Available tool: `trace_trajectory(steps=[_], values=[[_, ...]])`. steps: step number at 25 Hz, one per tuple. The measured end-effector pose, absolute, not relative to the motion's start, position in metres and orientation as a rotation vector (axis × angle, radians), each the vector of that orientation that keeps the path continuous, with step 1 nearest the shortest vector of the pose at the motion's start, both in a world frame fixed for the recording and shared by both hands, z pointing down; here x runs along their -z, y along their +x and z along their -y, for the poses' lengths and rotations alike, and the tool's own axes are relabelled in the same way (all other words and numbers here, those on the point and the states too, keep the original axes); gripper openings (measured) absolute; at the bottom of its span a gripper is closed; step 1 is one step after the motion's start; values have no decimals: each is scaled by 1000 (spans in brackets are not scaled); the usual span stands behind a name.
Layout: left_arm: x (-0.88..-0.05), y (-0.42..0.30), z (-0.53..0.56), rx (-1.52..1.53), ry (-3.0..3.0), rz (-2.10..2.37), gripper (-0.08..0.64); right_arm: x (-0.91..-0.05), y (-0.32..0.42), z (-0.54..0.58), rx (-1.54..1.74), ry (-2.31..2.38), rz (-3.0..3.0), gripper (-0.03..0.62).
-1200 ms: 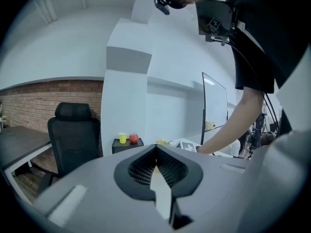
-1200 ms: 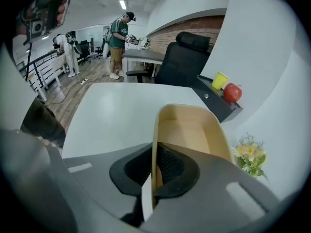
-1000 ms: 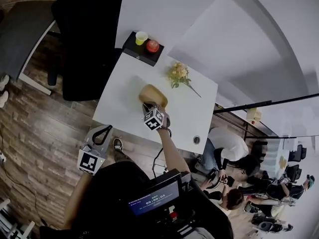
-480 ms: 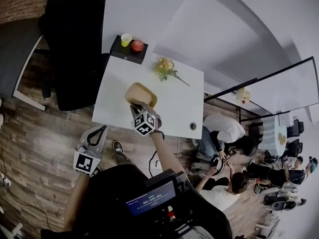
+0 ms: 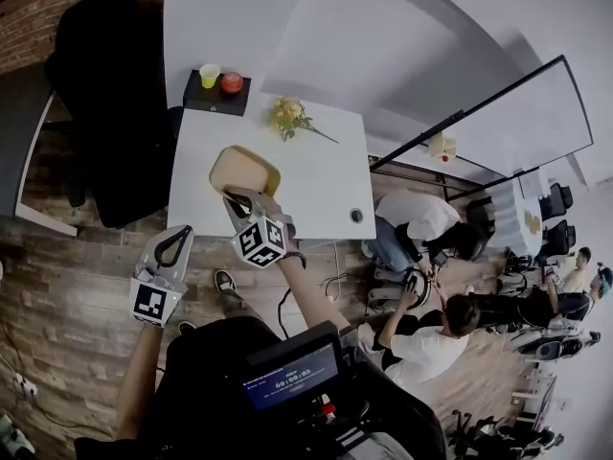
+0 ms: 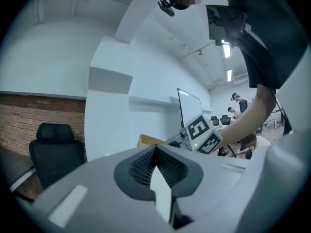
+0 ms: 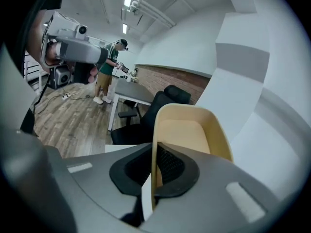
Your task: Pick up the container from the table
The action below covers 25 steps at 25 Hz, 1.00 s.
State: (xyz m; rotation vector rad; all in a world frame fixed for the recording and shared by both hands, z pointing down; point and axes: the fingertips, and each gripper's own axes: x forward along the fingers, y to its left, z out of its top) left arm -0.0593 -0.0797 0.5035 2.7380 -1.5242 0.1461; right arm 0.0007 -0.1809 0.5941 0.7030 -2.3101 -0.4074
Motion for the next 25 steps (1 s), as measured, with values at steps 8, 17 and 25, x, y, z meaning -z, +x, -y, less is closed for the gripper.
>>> trace_trajectory(steps=[8,17,25], values=[[-483,-58,84,-131,2861,1472,2,-542,-9,159,462,831,2379,18],[-457,-54,95,-110,2922,1426,2,-520,-2,147,466,952,2378,18],[-451,-48,104,-106,2937,1407,2,-505,5,138,460,1013,2401,18]])
